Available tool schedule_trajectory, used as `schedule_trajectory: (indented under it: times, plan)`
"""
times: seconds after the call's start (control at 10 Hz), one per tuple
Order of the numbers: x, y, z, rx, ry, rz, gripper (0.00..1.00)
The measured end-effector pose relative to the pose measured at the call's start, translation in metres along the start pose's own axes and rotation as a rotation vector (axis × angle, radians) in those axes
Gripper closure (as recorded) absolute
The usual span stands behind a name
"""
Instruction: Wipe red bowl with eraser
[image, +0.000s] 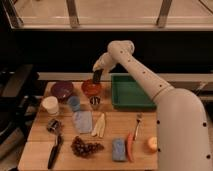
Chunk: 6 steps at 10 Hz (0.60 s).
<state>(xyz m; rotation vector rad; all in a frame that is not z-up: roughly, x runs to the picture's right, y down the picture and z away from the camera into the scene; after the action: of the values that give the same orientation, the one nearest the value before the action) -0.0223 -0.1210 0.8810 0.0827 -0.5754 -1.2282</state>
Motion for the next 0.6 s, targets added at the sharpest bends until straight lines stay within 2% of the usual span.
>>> schedule_trajectory:
  times: [0.2, 0.3, 0.4, 0.6]
  plan:
    - [0.001, 0.003, 0.003, -0.005, 0.020, 0.001, 1.00]
    - [-0.001, 0.005, 0.011, 0.002, 0.031, -0.004, 1.00]
    - [-0.005, 0.005, 0.025, 0.016, 0.033, -0.029, 1.00]
    - [-0.007, 0.003, 0.040, 0.031, 0.030, -0.074, 1.00]
